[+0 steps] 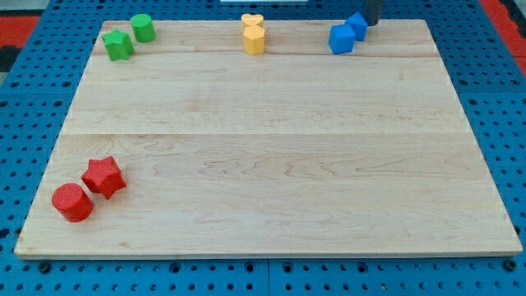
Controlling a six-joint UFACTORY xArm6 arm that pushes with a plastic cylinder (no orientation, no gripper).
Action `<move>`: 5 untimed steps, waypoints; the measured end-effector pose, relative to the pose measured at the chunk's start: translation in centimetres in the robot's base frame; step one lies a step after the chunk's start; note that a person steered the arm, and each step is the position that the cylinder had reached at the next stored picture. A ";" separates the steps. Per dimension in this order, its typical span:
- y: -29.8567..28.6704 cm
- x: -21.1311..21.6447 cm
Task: Separate the blue blocks
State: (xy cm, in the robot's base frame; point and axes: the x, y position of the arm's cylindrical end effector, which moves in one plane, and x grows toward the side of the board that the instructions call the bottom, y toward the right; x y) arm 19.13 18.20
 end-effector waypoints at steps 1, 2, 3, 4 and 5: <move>0.0 0.0; -0.1 0.0; -0.1 0.4; -0.2 0.4; -0.7 0.1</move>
State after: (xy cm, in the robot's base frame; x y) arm 19.22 17.55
